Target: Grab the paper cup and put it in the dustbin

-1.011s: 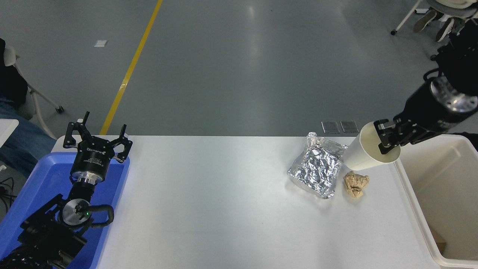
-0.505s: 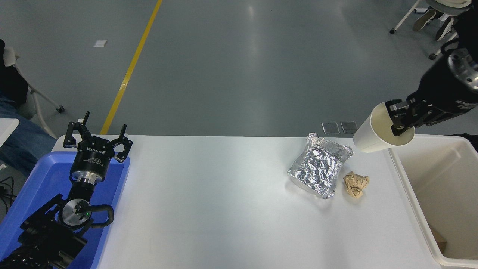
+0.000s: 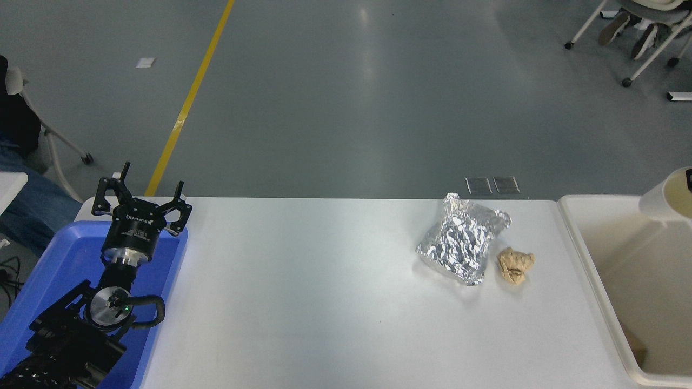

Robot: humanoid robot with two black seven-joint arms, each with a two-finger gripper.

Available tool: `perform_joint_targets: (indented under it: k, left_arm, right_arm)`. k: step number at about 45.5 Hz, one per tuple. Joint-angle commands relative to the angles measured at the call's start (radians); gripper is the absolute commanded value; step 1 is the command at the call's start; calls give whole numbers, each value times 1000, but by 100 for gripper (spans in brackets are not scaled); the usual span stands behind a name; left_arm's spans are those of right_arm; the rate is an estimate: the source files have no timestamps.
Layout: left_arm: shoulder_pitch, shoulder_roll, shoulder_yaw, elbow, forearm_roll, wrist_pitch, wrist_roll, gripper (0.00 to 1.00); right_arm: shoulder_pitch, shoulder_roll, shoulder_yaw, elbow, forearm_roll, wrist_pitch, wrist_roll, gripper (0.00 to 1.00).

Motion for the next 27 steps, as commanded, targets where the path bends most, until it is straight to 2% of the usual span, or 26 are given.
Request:
perform_joint_targets:
  k: [1,5,6,10,27]
  left_arm:
    - [-1,0,-1,0,0,1,0,100]
    - [-1,0,0,0,0,1,0,100]
    - [-1,0,0,0,0,1,0,100]
    - [-1,0,0,0,0,1,0,100]
    - [-1,0,0,0,0,1,0,100]
  right_arm:
    - [-568,82,412,-312,15,-163,2,0]
    - [-701,145,516,-432,40,-188,3,0]
    - [-752,192,548,-496,62,-205,3,0]
    - [-807,249,564,-550,101,-220,5,0]
    - [-866,310,566,-547,127,-304,5,0]
